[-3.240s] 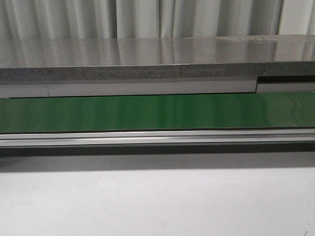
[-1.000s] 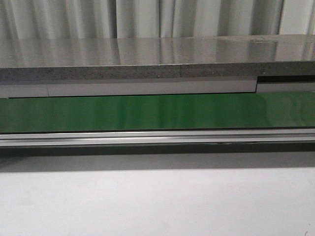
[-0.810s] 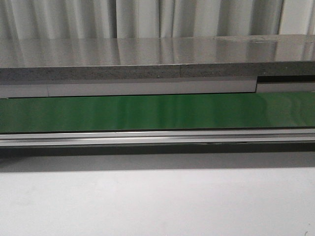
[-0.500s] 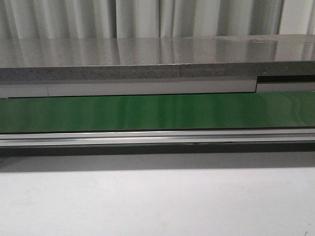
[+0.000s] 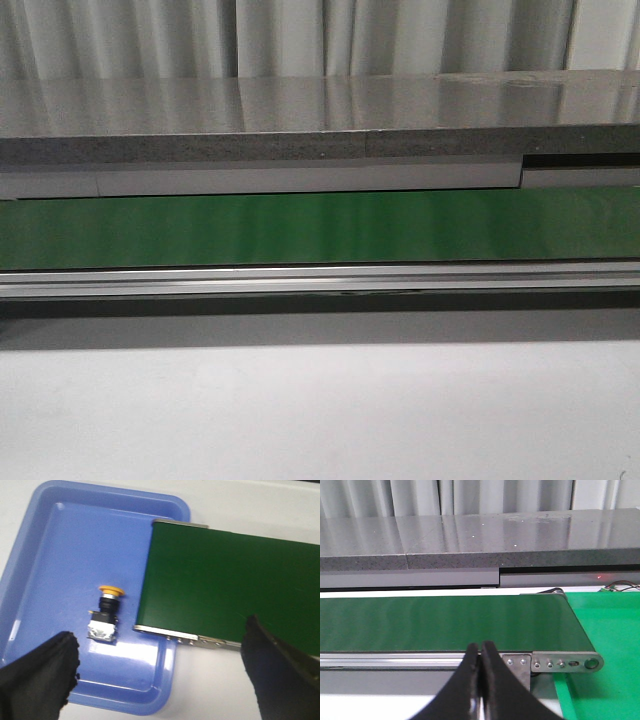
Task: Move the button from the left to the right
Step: 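Close the left gripper on the yellow-capped button's black body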
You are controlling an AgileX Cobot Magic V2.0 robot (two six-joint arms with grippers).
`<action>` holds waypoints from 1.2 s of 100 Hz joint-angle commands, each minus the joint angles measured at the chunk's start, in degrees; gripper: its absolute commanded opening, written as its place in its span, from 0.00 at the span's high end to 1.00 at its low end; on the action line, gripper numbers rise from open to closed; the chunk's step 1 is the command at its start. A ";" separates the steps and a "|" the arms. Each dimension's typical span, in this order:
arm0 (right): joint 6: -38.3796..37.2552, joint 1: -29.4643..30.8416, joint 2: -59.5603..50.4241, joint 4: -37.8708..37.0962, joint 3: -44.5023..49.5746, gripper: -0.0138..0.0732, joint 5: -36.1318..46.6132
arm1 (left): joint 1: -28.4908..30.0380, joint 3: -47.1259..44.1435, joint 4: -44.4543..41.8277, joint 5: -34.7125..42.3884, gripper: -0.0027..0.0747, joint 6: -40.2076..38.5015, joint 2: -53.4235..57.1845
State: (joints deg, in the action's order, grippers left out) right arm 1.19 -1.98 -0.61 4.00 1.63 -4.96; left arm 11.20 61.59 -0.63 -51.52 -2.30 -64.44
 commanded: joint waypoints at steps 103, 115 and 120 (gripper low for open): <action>0.13 -0.06 -1.16 -0.31 -0.87 0.92 4.96 | 11.09 5.21 -0.90 9.91 0.14 3.50 -33.76; 0.13 -0.06 -1.16 -0.31 -0.87 0.92 4.96 | 11.09 5.21 -1.25 11.33 0.14 3.50 -33.98; 0.13 -0.06 -1.16 -0.31 -0.87 0.92 4.96 | 11.09 5.21 -1.25 11.83 0.14 3.50 -33.98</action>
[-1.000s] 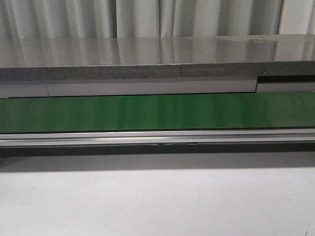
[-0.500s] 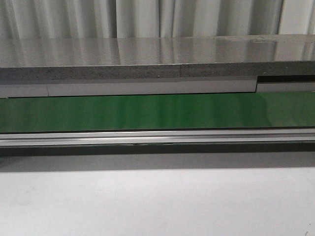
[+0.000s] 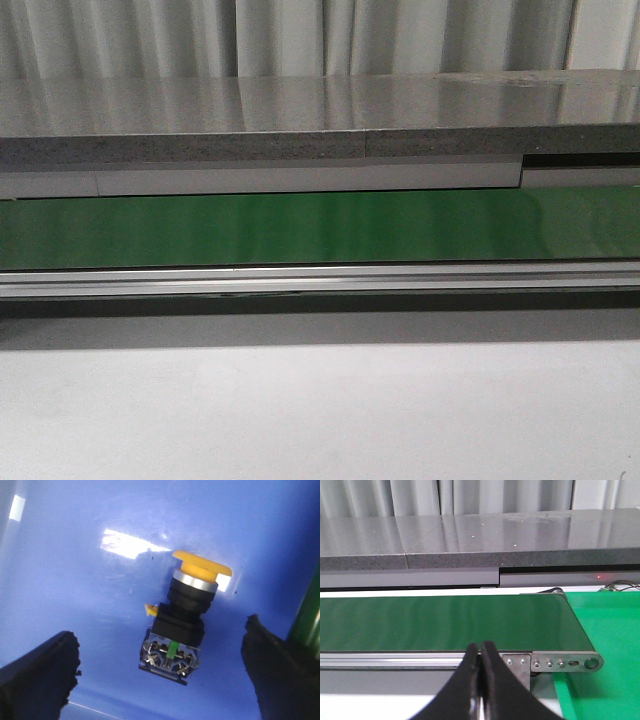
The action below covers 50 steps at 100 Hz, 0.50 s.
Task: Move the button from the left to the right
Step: 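Close the left gripper on the yellow-capped button's black body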
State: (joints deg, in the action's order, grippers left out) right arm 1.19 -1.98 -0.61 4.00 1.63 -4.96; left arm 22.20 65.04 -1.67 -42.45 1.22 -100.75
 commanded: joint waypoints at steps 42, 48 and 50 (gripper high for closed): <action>0.13 -0.06 -1.16 -0.31 -0.87 0.92 4.96 | 0.09 1.76 -0.65 4.35 0.14 -0.02 2.02; 0.13 -0.06 -1.16 -0.31 -0.87 0.92 4.96 | 0.09 1.76 -0.74 4.35 0.14 -0.02 1.36; 0.13 -0.06 -1.16 -0.31 -0.87 0.92 4.96 | 0.09 1.76 -0.74 4.35 0.14 -0.02 1.07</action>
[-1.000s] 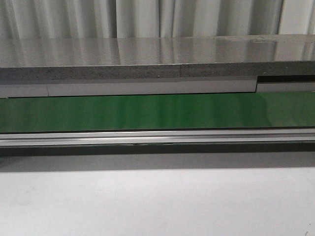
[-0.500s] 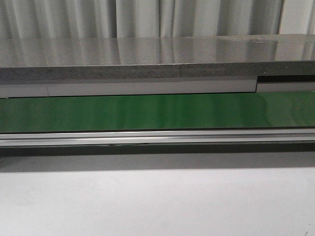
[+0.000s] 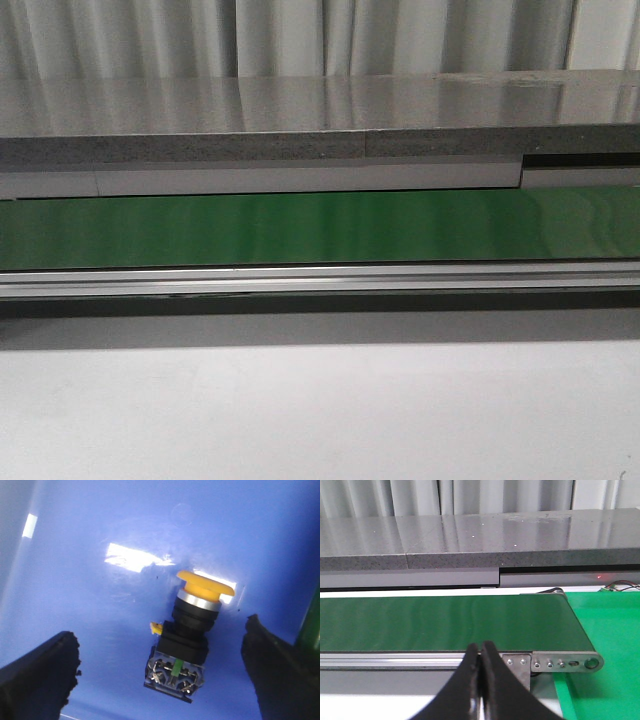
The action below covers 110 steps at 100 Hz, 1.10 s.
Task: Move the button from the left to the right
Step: 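Close the left gripper on the yellow-capped button's black body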
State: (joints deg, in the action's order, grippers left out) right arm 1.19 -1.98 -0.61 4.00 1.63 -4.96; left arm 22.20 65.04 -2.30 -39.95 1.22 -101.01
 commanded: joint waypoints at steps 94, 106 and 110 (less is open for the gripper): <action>0.13 -0.06 -1.16 -0.31 -0.87 0.92 4.96 | 0.09 1.76 1.40 2.37 0.45 -0.02 -7.38; 0.13 -0.06 -1.16 -0.31 -0.87 0.92 4.96 | 0.09 1.76 1.47 2.29 0.69 -0.02 -7.38; 0.13 -0.06 -1.16 -0.31 -0.87 0.92 4.96 | 0.09 1.85 1.47 2.09 0.76 -0.02 -7.38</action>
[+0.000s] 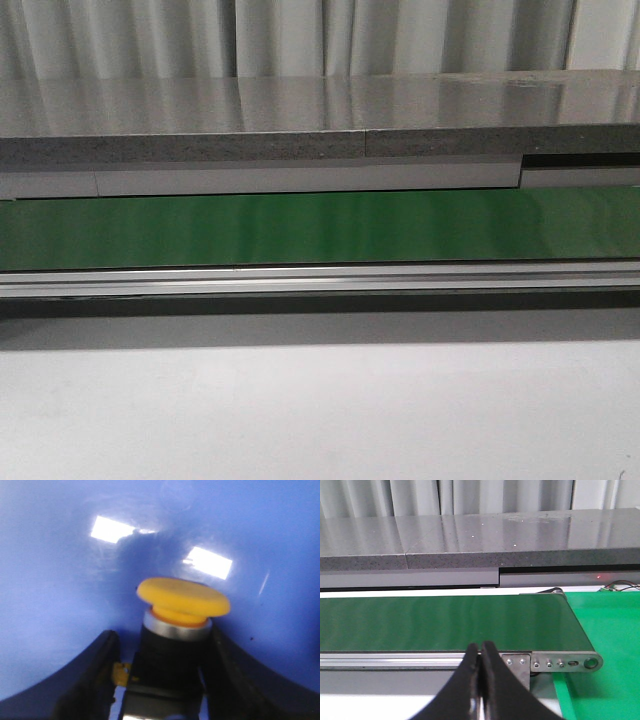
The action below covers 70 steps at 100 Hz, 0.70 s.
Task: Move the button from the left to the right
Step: 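Close the left gripper on the yellow-capped button's black body, then lift the button with the left gripper and place it on the belt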
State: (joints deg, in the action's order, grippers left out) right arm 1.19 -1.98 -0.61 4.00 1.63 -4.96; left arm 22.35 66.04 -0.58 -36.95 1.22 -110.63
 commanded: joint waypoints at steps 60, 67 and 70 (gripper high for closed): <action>0.13 -0.06 -1.16 -0.31 -0.87 0.92 4.96 | -0.73 18.78 3.53 -16.68 0.99 0.55 8.13; 0.13 -0.06 -1.16 -0.31 -0.87 0.92 4.96 | -1.96 19.05 4.68 -18.09 0.99 1.87 9.13; 0.13 -0.06 -1.16 -0.31 -0.87 0.92 4.96 | -2.57 19.05 4.97 -18.50 0.99 2.18 9.48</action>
State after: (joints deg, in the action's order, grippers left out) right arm 1.19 -1.98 -0.61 4.00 1.63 -4.96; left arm 21.46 83.13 2.32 -54.44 2.20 -105.38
